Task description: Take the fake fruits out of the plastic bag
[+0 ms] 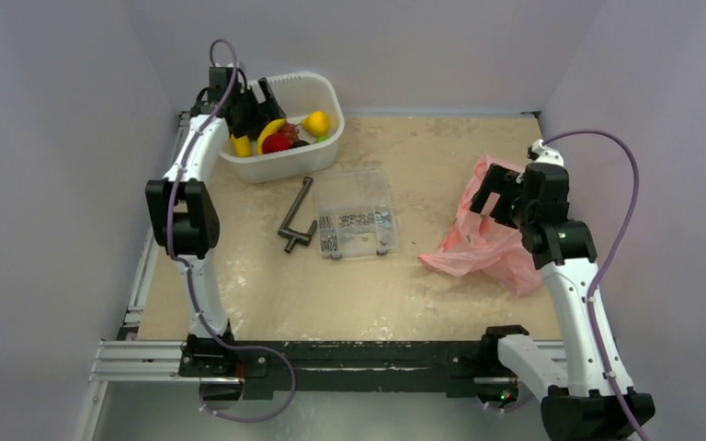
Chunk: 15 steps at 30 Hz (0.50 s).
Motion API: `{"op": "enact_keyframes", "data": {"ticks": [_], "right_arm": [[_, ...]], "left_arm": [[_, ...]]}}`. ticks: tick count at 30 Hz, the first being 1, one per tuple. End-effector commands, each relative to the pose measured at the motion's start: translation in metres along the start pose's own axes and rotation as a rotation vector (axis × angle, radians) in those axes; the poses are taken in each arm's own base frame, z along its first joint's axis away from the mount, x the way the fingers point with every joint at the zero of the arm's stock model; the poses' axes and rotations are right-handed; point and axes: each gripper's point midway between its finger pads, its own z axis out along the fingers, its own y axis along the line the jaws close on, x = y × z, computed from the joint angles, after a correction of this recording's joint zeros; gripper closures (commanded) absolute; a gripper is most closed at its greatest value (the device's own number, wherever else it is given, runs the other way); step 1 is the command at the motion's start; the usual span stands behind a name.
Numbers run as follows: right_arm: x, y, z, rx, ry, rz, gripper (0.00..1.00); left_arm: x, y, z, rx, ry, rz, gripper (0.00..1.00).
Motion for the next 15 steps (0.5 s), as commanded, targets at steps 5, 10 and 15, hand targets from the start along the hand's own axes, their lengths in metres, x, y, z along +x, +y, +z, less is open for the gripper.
{"op": "enact_keyframes", "data": {"ticks": [5,10,15], "right_arm": [[-0.024,0.035,-0.019,-0.169,-0.063,-0.058,0.01],[-0.025,0.048,-0.035,-0.224,-0.100,-0.096,0.01],[-0.031,0.061,-0.058,-0.303,-0.150,-0.125,0.01]], "left_arm": [[-0.010,-0.071,-0.170,0.213,-0.128,0.071,0.02],[0.035,-0.093,-0.266,0.301,-0.176,0.168,0.02],[0.067,-0.090,-0.367,0.371,-0.320,0.225,0.02]]}}
